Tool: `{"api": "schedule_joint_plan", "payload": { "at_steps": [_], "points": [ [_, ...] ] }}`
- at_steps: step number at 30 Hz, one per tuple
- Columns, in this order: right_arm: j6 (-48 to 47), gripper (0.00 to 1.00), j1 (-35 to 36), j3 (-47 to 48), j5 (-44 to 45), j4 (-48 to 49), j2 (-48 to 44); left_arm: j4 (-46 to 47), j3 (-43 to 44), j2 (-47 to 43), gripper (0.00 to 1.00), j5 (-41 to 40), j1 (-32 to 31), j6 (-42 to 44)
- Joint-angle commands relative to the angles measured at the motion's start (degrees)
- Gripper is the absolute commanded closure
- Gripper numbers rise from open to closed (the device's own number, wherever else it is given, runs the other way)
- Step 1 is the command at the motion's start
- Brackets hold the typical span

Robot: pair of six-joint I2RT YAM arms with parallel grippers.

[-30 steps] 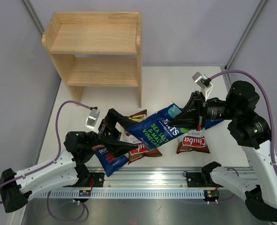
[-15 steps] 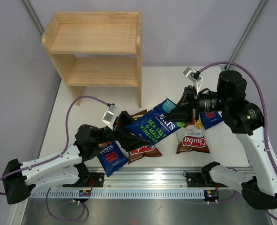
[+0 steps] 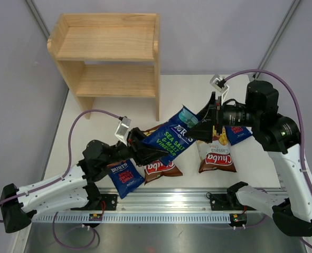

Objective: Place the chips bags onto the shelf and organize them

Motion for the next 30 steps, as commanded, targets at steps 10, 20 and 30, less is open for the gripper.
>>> {"api": "schedule_joint_plan", "payload": {
  "at_steps": [10, 20, 30],
  "points": [
    [4.3, 0.0, 0.0, 8.0, 53.5, -4.7, -11.3, -37.1, 28.9, -2.4, 1.0, -8.2, 26.2, -12.7],
    [6.2, 0.01, 0.1, -0.6, 49.4, -0.4, -14.2, -37.2, 43.8, 14.7, 1.0, 17.2, 61.2, -37.8],
    [4.7, 0.01, 0.0, -5.4, 49.5, 2.7, -16.8, -36.7, 54.8, 29.1, 0.98, 21.9, 70.6, -41.5]
  ]
}}
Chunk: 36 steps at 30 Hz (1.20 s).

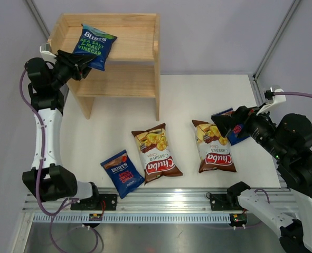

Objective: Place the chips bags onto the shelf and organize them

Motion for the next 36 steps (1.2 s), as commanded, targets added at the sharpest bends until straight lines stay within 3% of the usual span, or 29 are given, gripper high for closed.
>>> {"api": "schedule_joint_plan", "payload": {
  "at_steps": [1, 9, 17, 26, 36],
  "points": [
    [-1.0, 0.01, 0.0, -1.1, -0.1, 4.3, -0.5, 0.8, 5.7, -1.2, 0.98, 3.9, 1.3, -3.1],
    [-0.7, 0.01, 0.0, -3.3, -1.3, 6.2, -2.0, -8.2, 12.6, 4.7, 0.94, 0.7, 1.3, -2.9],
    [-1.2, 0.01, 0.0, -4.8, -1.4, 6.5, -3.6, -20.5, 27.2, 12.7, 0.95, -3.2, 1.9, 1.1],
    [-1.4, 0.01, 0.0, -6.0, -1.3, 7.2, -5.1, -25.7, 28.0, 11.9, 0.93, -10.5, 2.3, 1.1],
    [-1.4, 0.0, 0.0, -7.1, -1.6, 7.8, -5.5, -31.5, 34.3, 14.5, 0.75, -13.7, 2.8, 2.6]
  ]
}}
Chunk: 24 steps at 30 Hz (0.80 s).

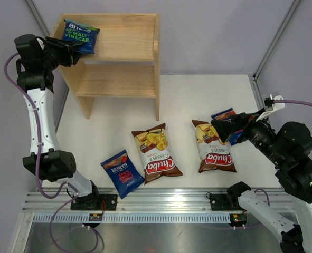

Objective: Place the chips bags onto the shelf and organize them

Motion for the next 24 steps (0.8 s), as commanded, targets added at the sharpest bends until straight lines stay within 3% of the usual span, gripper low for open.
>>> {"api": "schedule_joint_plan", "payload": {
  "at_steps": [1, 11, 24],
  "points": [
    [-1.0, 0.01, 0.0, -0.3, -0.2, 2.9, -0.4, -2.5, 4.9, 0.3, 0.69, -2.1, 0.7, 1.8],
    [-0.9, 0.01, 0.0, -0.3, -0.4, 3.0, -0.4, -6.2, 4.8, 0.0, 0.41, -2.6, 1.3, 6.5],
    [-0.9, 0.01, 0.0, -0.2, -0.5, 2.8, -0.4, -16.4, 11.6, 2.6, 0.4, -7.1, 1.6, 17.4]
  ]
}}
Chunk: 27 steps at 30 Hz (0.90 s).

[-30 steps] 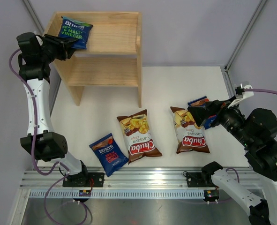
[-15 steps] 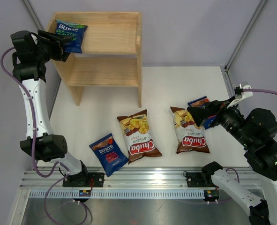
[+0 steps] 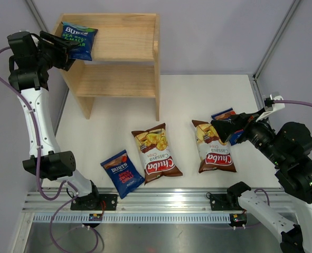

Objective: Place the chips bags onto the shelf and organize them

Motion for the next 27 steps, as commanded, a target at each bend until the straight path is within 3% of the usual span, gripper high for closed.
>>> {"api": "schedule_joint_plan", "payload": {
  "at_steps": [1, 16, 24, 27],
  "points": [
    [-0.9, 0.01, 0.0, 0.0, -0.5, 2.6, -0.1, -3.4, 3.5, 2.0, 0.4, -1.0, 0.6, 5.2],
    [-1.0, 0.01, 0.0, -0.2, -1.3, 2.7, 0.1, -8.4, 6.8, 2.7, 0.45, -2.7, 1.3, 12.4],
    [-0.9, 0.01, 0.1, -0.4, -1.6, 2.8, 0.2, -10.1, 8.6, 1.1, 0.36, -5.0, 1.5, 15.6],
    [-1.0, 0.01, 0.0, -0.6, -1.7, 2.9, 0.0, -10.6, 8.7, 0.6, 0.46, -5.9, 1.9, 16.5]
  ]
}}
